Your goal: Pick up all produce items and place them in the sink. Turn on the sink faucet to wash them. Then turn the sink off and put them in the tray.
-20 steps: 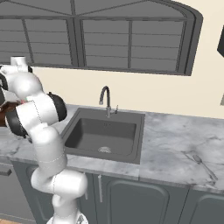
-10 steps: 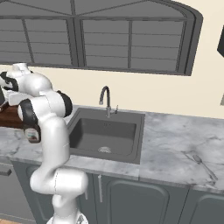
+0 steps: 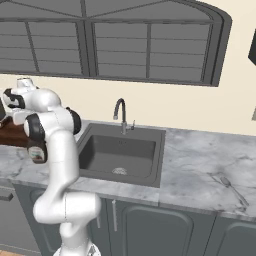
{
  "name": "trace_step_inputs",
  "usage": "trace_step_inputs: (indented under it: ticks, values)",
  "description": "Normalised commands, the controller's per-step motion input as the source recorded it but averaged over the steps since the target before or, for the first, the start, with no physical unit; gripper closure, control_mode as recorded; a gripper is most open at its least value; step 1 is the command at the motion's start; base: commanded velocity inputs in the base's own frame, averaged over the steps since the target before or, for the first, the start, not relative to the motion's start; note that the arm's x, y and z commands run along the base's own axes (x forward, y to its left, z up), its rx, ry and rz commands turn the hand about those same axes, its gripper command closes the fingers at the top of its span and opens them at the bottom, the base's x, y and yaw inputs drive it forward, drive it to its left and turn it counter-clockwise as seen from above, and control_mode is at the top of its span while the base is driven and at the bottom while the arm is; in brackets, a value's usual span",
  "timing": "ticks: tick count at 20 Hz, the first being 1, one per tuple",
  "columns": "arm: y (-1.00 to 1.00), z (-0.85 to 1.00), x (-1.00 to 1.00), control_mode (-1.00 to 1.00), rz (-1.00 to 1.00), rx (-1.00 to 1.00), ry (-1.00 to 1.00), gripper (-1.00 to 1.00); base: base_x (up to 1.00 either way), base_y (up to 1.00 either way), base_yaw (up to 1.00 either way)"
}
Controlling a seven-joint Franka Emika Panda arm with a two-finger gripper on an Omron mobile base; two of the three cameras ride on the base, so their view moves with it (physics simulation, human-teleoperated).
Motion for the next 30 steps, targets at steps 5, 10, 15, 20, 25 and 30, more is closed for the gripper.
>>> trace_step_inputs:
  ticks: [5,10,15,20,25,30]
  values:
    - [0.03,-0.31,0.31,-1.00,0.08,0.02,-0.04,1.00,0.00,0.00,0.00]
    - [0.00,-0.42,0.30,-1.00,0.08,0.06,-0.01,1.00,0.00,0.00,0.00]
    - [0.04,-0.38,0.31,-1.00,0.09,0.07,0.00,1.00,0.00,0.00,0.00]
    - [0.19,-0.22,0.18,-1.00,0.09,0.07,0.00,1.00,0.00,0.00,0.00]
    - [0.03,-0.12,0.01,-1.00,0.02,0.01,-0.02,-1.00,0.00,0.00,0.00]
    - [-0.02,0.11,-0.05,-1.00,0.00,0.00,-0.02,-1.00,0.00,0.00,0.00]
